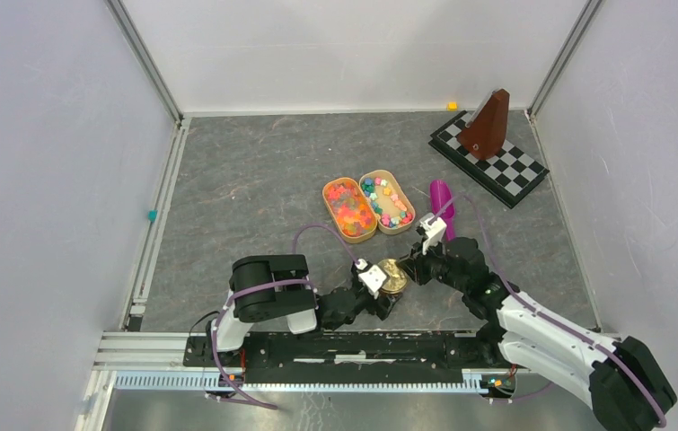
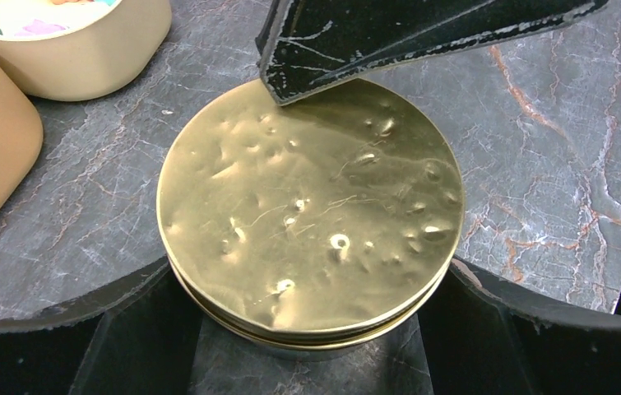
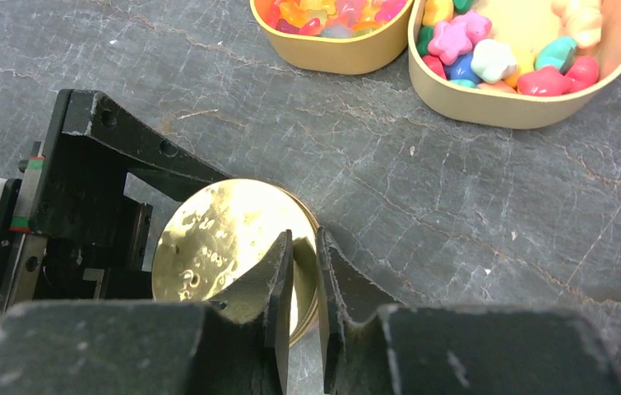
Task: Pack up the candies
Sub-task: Screw the bottle lid onto the packing bottle.
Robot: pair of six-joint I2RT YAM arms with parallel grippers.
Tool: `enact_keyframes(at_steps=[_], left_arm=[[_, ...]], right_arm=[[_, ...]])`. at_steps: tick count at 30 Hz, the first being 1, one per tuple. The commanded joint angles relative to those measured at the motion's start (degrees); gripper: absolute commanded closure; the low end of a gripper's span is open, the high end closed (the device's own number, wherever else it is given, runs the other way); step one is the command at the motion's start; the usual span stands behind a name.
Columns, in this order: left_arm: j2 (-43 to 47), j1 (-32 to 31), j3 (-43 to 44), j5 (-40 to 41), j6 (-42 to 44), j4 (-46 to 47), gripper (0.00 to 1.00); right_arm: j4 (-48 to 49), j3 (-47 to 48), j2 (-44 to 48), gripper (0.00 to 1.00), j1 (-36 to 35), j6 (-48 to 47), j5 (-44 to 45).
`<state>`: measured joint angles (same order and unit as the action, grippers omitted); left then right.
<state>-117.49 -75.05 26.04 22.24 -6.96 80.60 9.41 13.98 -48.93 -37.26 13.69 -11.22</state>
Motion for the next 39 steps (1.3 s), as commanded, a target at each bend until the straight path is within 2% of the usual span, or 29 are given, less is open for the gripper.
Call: enact_keyframes(at_steps=[1, 13, 16, 21, 26, 31, 33, 39], left_arm=[[-3.6, 0.2, 0.1, 0.1, -3.6, -13.8, 0.30], [-4.1, 1.1, 1.2, 2.4, -5.2, -17.2, 0.31], [-4.2, 1.2, 1.3, 2.3, -5.1, -17.2, 0.31], [-4.4, 1.2, 1.4, 2.0, -4.6, -17.4, 0.31], [-4.3, 1.2, 1.4, 1.6, -4.3, -17.3, 0.31], [-4.3, 1.2, 0.9, 1.5, -3.9, -17.0, 0.31], [-4.2, 1.2, 0.6, 1.4, -3.9, -16.7, 0.31], [-4.2, 1.3, 0.0, 0.7, -3.6, -15.8, 0.31]], right_arm=[[-12.1, -4.5, 2.9, 0.81, -1.2, 4.3, -7.4], [-22.7, -6.0, 15.9, 0.89, -2.5, 10.4, -10.4], [-25.2, -4.4, 17.7, 0.90, -3.6, 11.4, -12.5], [-30.4, 1.2, 20.9, 0.89, -4.7, 11.7, -11.2], [-32.0, 7.0, 21.0, 0.86, -4.8, 11.5, -9.9], [-35.3, 13.1, 19.8, 0.74, -4.7, 8.2, 3.2], [-35.8, 15.0, 17.7, 0.66, -4.8, 6.3, 7.4], [-28.9, 17.1, 10.6, 0.57, -4.7, 1.5, 13.0]])
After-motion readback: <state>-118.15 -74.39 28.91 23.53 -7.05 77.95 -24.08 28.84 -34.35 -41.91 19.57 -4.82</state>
